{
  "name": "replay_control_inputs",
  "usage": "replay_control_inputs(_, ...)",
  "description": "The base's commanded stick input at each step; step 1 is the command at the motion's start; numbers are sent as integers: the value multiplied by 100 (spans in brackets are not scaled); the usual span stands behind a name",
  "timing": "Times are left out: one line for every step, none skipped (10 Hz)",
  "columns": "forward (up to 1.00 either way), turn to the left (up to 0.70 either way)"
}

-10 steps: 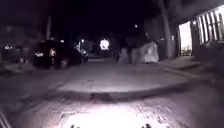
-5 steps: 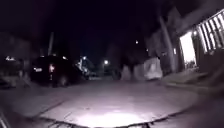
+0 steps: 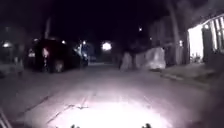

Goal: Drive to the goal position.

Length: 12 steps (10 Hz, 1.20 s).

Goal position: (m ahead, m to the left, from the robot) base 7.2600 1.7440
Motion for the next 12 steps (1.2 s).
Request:
replay_control_inputs(85, 0)
replay_control_inputs(85, 0)
replay_control_inputs(85, 0)
replay_control_inputs(85, 0)
replay_control_inputs(85, 0)
replay_control_inputs(85, 0)
replay_control_inputs(85, 0)
replay_control_inputs(85, -18)
replay_control_inputs(85, -34)
replay_control_inputs(85, -34)
replay_control_inputs(85, 0)
replay_control_inputs(85, 0)
